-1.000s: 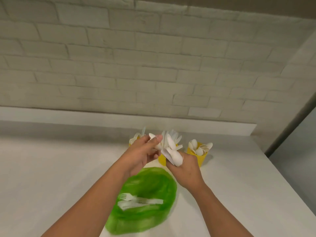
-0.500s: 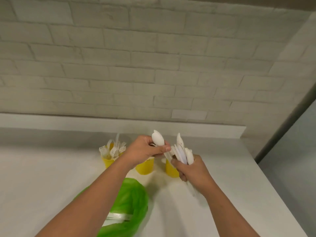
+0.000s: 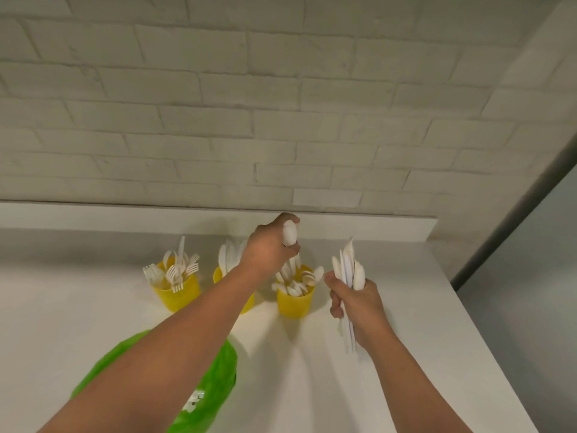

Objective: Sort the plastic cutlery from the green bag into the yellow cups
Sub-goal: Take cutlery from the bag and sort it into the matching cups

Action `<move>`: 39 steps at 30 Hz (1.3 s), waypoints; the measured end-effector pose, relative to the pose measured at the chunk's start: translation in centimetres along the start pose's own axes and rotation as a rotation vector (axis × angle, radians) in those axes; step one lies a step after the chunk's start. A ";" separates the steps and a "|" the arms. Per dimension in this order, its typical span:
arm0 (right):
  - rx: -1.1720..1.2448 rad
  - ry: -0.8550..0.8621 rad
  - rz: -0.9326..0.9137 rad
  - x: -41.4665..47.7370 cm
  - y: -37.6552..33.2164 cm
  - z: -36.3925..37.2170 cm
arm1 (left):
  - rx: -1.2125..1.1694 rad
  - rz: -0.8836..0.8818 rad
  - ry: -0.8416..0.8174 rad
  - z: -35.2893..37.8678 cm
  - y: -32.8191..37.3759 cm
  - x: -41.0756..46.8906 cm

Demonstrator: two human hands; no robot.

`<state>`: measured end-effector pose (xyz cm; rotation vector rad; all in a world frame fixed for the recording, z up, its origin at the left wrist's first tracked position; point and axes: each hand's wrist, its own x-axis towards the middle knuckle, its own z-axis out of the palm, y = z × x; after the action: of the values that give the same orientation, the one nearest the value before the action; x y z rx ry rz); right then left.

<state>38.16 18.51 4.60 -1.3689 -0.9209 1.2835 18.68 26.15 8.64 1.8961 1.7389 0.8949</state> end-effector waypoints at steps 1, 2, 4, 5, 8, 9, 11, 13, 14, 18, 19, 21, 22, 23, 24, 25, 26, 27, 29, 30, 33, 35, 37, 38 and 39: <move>0.017 -0.010 0.004 0.2 0.1 0.1 | 0.088 0.021 -0.040 0.4 0.0 0.2; 0.039 -0.022 0.014 0.3 0.1 0.2 | 0.150 0.041 -0.074 0.9 -0.1 0.3; 0.102 -0.045 0.045 0.4 0.2 0.4 | 0.213 0.095 -0.112 2.0 -0.5 0.3; 0.134 -0.063 0.062 0.4 0.2 0.6 | 0.246 0.110 -0.128 2.4 -0.7 0.3; 0.256 -0.163 0.123 0.1 0.0 0.8 | 0.399 0.140 -0.180 3.7 -1.2 0.3; 0.302 -0.209 0.149 0.0 0.1 0.8 | 0.453 0.153 -0.190 4.1 -1.2 0.2; 0.364 -0.287 0.194 -0.1 0.3 0.8 | 0.543 0.182 -0.197 4.9 -1.4 0.1; 0.387 -0.331 0.212 -0.1 0.4 0.8 | 0.610 0.227 -0.173 5.7 -1.8 0.0; 0.389 -0.338 0.216 -0.1 0.4 0.8 | 0.646 0.258 -0.161 5.9 -2.0 0.1; 0.406 -0.344 0.218 0.1 0.5 0.7 | 0.729 0.242 -0.286 5.4 -2.0 -0.1; 0.414 -0.342 0.218 0.1 0.4 0.7 | 0.742 0.205 -0.328 5.2 -1.7 -0.2; 0.430 -0.322 0.210 0.1 0.2 0.6 | 0.646 0.164 -0.303 4.8 -1.2 -0.2; 0.445 -0.309 0.204 0.2 0.2 0.7 | 0.530 0.146 -0.234 4.6 -0.9 -0.5; 0.461 -0.296 0.194 0.1 0.2 0.9 | 0.360 0.143 -0.126 4.1 -0.2 -1.3; 0.480 -0.286 0.186 -0.1 0.2 1.0 | 0.197 0.164 -0.028 3.9 0.5 -2.1; 0.492 -0.302 0.198 -0.6 0.1 1.8 | -0.001 0.123 0.042 3.0 0.9 -3.7; 0.500 -0.319 0.207 -1.1 -0.1 2.5 | -0.254 0.032 0.051 2.2 1.7 -5.3; 0.485 -0.322 0.198 -1.2 -0.3 2.8 | -0.491 -0.065 -0.011 1.8 3.1 -6.5; 0.374 -0.339 0.170 -1.1 -0.9 3.3 | -0.728 -0.147 -0.109 1.7 4.5 -7.4; 0.328 -0.354 0.164 -1.0 -1.2 3.3 | -0.719 -0.125 -0.111 1.8 4.5 -7.2; 0.324 -0.428 0.179 -0.5 -1.6 3.0 | -0.691 -0.118 -0.056 1.3 3.4 -5.9; 0.332 -0.474 0.176 -0.6 -1.5 2.8 | -0.732 -0.158 -0.055 0.9 2.4 -6.1; 0.312 -0.505 0.181 -1.0 -1.3 2.5 | -0.725 -0.175 -0.023 0.7 1.9 -6.7; 0.292 -0.519 0.191 -1.2 -1.2 2.4 | -0.710 -0.176 0.018 0.6 1.8 -6.9; 0.265 -0.535 0.205 -1.5 -1.1 2.4 | -0.690 -0.182 0.072 0.4 1.7 -6.9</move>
<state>35.74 17.64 6.20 -0.9425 -0.9320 1.9103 20.13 19.20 8.28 1.2492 1.3574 1.2898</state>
